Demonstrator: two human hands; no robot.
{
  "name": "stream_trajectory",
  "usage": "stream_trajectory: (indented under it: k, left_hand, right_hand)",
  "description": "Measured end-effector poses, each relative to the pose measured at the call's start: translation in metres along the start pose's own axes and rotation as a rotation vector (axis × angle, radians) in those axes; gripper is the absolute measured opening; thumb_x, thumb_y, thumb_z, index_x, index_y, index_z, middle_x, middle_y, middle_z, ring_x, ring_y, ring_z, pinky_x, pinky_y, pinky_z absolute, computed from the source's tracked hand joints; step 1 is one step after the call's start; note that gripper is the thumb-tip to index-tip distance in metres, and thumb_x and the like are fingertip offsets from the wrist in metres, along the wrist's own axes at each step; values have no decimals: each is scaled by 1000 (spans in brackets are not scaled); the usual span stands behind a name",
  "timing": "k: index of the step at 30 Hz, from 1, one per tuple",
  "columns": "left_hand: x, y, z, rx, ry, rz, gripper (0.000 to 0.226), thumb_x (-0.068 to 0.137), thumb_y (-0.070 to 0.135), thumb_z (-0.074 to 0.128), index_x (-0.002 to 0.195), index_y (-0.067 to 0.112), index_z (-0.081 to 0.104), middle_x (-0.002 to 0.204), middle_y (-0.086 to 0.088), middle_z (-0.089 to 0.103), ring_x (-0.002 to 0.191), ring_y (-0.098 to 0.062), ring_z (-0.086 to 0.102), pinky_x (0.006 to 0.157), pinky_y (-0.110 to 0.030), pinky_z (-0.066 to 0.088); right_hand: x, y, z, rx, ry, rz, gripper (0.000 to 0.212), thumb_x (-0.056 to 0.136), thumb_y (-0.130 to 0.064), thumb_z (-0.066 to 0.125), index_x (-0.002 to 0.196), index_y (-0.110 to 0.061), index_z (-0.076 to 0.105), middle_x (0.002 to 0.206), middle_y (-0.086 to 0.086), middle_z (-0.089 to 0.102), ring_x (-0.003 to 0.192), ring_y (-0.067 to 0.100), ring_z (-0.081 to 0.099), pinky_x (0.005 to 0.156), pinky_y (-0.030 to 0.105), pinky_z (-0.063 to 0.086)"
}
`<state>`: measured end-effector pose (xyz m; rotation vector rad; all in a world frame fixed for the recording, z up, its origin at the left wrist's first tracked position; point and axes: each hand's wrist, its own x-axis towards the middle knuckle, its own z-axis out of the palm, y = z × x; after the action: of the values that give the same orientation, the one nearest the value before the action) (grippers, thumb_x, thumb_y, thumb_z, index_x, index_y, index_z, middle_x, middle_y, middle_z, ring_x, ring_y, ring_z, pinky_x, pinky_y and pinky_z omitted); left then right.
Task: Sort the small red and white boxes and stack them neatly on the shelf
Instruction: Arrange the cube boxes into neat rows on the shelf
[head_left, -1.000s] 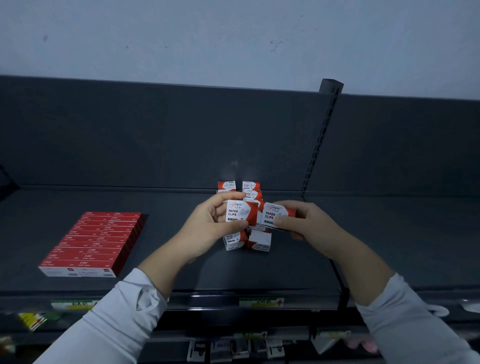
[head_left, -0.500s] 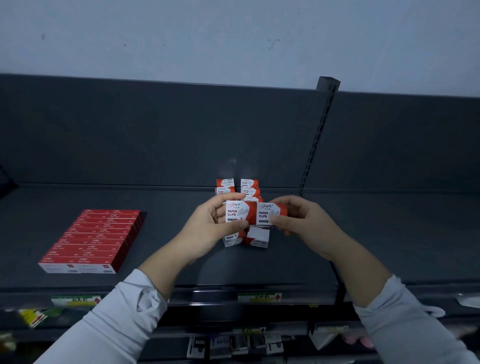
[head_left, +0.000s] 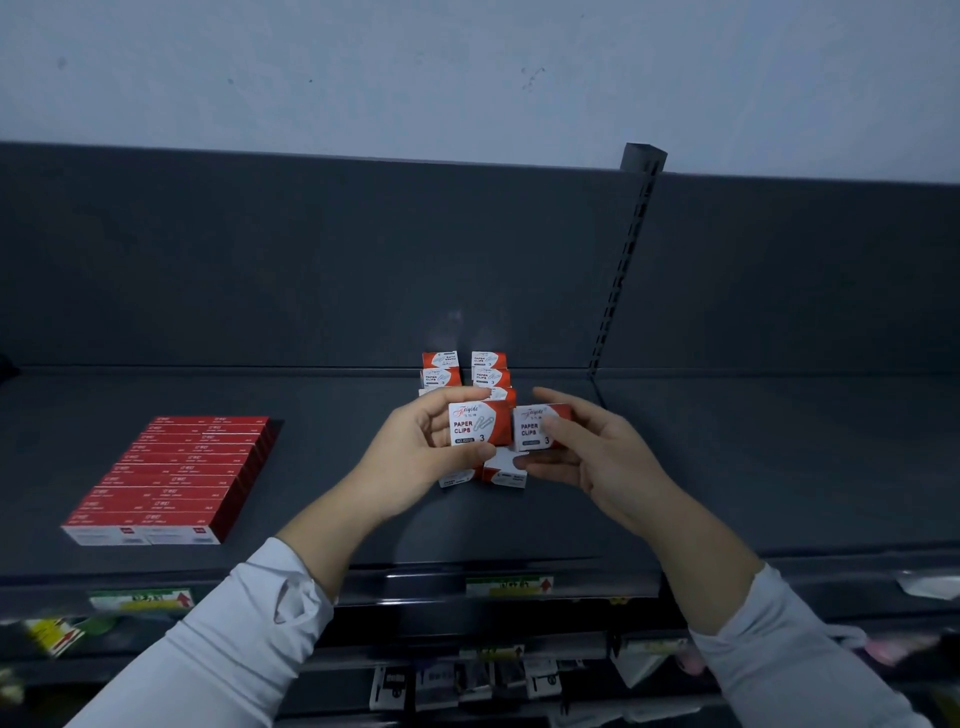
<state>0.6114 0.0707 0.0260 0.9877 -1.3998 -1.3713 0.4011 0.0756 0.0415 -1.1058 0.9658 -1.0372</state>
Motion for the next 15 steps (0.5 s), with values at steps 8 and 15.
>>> stream_trajectory:
  k: [8,15]
  left_hand:
    - [4,-2,1,26,-38,-42,59,75,-9,75,126,19,60,113,-6,72,102,-23,70,88,-35,56]
    - [7,-6,-1,57,-34,-46,57,77,-9,74,125,17,61,114,-6,71,105,-24,69,92,-39,55]
  right_hand:
    - [-1,4,-4,-116,63,-81,36,79,-29,70,113,-16,67,99,9,75,82,24,72,67,27,56]
    - [-1,7,-8,-3,32,-21,27,103,-22,45,111,-22,71,105,8,74,100,24,71,77,31,59]
